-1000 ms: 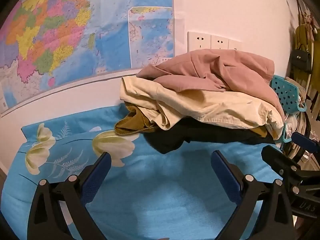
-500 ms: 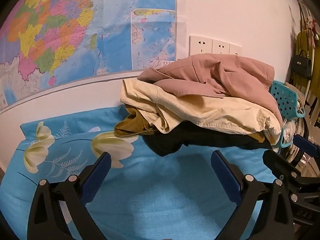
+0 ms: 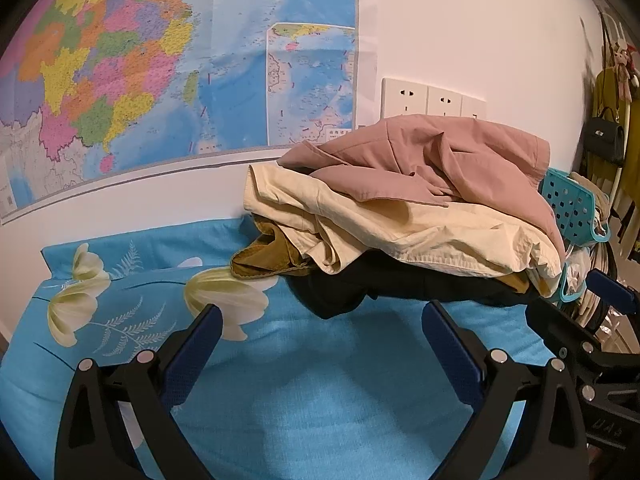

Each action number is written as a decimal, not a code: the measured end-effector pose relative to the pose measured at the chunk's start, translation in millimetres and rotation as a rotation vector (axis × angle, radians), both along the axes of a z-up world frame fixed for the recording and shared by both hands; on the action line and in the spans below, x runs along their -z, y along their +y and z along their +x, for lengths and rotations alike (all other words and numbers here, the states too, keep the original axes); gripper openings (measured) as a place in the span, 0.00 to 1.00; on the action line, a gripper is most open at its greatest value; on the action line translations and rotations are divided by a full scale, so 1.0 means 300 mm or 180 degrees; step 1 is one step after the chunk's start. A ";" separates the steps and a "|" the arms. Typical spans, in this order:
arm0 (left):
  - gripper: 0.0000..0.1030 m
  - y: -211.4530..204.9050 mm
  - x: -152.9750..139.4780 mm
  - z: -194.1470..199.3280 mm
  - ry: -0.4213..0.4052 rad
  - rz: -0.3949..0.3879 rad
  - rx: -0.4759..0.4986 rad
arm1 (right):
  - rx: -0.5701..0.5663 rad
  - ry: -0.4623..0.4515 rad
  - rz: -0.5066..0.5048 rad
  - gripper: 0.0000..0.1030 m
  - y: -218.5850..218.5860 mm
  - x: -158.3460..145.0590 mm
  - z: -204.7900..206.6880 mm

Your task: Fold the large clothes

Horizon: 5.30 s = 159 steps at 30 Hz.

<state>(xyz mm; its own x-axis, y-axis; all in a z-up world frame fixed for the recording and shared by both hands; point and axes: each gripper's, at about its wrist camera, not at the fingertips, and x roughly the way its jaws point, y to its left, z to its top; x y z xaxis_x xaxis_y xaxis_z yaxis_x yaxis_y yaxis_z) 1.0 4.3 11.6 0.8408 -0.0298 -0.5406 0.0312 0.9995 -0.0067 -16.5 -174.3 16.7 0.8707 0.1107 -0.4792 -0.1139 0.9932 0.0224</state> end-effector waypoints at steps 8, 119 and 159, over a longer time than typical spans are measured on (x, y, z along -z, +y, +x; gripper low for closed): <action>0.94 0.001 -0.004 0.004 -0.0018 -0.0005 -0.0008 | -0.0009 0.0013 -0.0012 0.95 0.007 -0.009 0.013; 0.94 0.172 -0.091 0.398 -0.0394 -0.0296 0.0390 | -0.0703 -0.0885 -0.0631 0.10 -0.108 -0.713 0.529; 0.08 0.274 -0.994 -0.190 -0.2599 -0.0238 0.1156 | -0.0684 -0.2292 0.0089 0.09 -0.476 -1.312 -0.471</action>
<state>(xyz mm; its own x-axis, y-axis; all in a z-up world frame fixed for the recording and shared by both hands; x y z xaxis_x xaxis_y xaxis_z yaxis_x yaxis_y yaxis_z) -56.0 86.5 309.7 0.8944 -0.3800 0.2360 0.3689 0.9250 0.0913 -157.8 -316.9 410.2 0.9257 0.3172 0.2060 -0.3011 0.9477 -0.1061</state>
